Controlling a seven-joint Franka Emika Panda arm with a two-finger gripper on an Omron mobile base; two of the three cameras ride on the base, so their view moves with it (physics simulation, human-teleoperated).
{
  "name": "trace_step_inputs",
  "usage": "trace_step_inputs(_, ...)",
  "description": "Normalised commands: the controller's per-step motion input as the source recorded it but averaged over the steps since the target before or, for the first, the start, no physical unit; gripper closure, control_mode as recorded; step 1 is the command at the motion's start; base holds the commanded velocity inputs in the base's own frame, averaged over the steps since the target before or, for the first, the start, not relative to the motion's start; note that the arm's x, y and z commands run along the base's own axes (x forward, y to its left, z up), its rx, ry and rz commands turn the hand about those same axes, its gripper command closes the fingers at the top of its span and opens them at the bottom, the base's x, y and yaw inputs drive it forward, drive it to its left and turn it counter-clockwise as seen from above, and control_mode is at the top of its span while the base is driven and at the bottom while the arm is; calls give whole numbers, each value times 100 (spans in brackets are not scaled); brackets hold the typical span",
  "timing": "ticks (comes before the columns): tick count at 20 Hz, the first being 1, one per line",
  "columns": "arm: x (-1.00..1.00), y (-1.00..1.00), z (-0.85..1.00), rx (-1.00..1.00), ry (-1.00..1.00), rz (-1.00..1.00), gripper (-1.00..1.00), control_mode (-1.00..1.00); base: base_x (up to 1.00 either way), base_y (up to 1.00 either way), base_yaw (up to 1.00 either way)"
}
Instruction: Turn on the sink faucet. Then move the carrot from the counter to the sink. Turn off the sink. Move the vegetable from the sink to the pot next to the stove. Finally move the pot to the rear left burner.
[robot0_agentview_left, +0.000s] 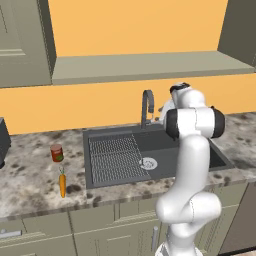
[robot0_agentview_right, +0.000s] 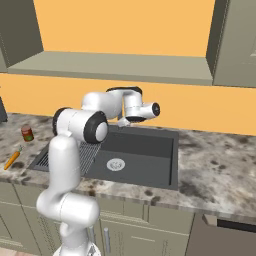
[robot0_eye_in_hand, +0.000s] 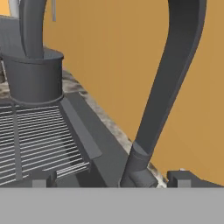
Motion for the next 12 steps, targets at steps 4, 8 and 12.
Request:
trace_step_inputs(4,15,0,-13,0,0,0,-100,-100,0,0,0)
trace_step_inputs(8,13,0,-14,0,0,0,-100,-100,0,0,0)
trace_step_inputs(12,14,0,-12,0,0,0,-100,-100,0,0,0)
